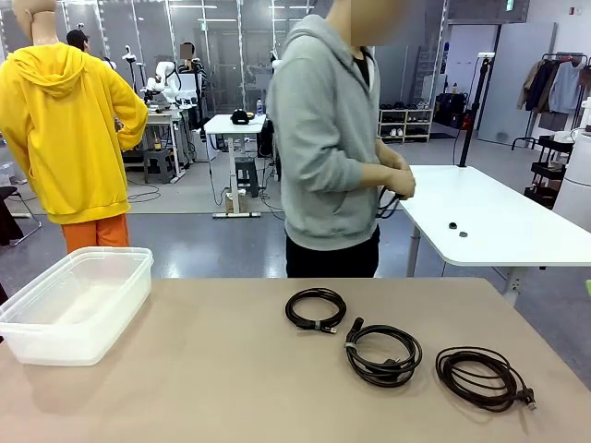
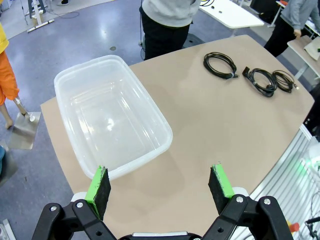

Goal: Organize and store the cables.
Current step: Place the Power Cable into the Organizing box.

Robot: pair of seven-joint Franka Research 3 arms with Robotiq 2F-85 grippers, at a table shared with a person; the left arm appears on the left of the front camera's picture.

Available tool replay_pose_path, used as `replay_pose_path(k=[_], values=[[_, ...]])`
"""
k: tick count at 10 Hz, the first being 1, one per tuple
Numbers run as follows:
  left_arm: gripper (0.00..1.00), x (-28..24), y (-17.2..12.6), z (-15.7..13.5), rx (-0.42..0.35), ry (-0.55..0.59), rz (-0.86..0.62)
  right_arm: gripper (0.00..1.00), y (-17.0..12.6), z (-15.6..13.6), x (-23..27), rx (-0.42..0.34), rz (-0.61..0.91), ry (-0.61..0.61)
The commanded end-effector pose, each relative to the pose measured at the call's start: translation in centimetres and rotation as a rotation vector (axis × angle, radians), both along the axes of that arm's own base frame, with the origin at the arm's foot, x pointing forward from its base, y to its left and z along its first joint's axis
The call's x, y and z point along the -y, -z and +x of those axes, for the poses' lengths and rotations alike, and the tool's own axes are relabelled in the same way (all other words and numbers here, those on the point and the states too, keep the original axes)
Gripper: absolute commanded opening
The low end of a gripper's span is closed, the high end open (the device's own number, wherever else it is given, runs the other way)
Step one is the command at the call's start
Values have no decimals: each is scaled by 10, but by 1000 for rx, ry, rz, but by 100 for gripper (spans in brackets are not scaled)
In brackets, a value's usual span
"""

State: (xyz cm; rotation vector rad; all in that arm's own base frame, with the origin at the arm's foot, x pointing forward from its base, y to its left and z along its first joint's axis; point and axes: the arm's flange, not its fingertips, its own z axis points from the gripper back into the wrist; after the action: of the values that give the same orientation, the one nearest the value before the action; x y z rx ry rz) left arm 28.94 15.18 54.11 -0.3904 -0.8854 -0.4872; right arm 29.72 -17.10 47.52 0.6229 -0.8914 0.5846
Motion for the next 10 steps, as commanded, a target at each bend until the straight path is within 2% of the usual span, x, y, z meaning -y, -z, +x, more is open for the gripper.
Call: replay_pose_path(k=[1,10], values=[[100,0,-2,-2,12,11,1,100,1,2,1,24,1,-8],[100,0,-2,-2,12,11,1,100,1,2,1,24,1,-8]])
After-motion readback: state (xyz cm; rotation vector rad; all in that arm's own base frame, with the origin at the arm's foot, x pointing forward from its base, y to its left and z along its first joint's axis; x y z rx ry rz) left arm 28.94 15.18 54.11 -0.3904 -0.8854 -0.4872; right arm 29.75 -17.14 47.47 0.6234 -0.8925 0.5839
